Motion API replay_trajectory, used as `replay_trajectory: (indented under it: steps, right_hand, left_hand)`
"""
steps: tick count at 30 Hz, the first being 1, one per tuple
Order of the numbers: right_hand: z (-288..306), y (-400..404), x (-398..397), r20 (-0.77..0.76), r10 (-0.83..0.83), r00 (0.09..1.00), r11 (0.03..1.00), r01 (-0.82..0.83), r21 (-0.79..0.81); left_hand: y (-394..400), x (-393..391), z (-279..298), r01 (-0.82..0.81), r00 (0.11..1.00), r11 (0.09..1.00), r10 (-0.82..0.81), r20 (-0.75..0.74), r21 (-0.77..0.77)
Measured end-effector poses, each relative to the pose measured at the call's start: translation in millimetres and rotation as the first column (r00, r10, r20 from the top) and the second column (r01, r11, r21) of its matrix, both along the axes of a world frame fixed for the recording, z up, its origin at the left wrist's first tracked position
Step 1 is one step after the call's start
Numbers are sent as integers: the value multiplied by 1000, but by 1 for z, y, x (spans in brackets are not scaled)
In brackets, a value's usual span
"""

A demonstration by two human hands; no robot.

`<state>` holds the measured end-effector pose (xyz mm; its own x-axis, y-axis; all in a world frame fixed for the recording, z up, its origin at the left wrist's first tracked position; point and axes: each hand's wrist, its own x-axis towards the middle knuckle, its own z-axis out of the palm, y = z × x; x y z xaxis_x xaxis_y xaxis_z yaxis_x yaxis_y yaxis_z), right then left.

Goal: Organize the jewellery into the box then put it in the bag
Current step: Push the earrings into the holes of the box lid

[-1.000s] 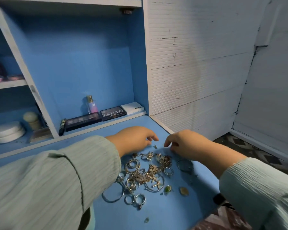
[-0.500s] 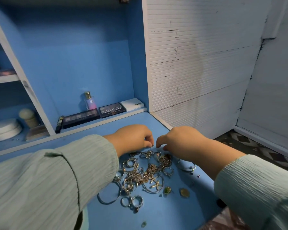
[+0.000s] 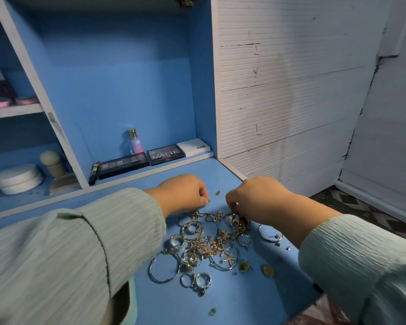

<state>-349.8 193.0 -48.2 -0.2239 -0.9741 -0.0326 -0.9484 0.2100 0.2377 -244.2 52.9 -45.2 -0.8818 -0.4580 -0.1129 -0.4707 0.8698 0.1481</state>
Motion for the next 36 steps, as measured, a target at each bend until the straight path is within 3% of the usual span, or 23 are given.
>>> replay_trajectory:
  steps: [4, 11, 23, 27, 34, 36]
  right_hand:
    - [0, 1, 2, 9, -44, 999, 999, 45, -12]
    - [5, 9, 5, 168, -169, 971, 982, 180, -52]
    - [40, 24, 93, 408, 18, 913, 961, 97, -260]
    - [42, 25, 132, 529, 106, 842, 947, 76, -311]
    - [35, 24, 186, 766, 240, 596, 928, 92, -361]
    - [32, 22, 198, 782, 248, 572, 926, 96, -365]
  left_hand:
    - [3, 6, 8, -13, 1000, 999, 14, -19, 42]
    - [7, 34, 25, -76, 988, 985, 96, -122, 157]
    - [39, 122, 61, -12, 912, 854, 223, -345, 520]
    - [53, 162, 62, 9, 863, 823, 280, -420, 567]
    - [68, 229, 49, 12, 699, 791, 431, -571, 612]
    - [71, 244, 44, 13, 650, 781, 468, -599, 625]
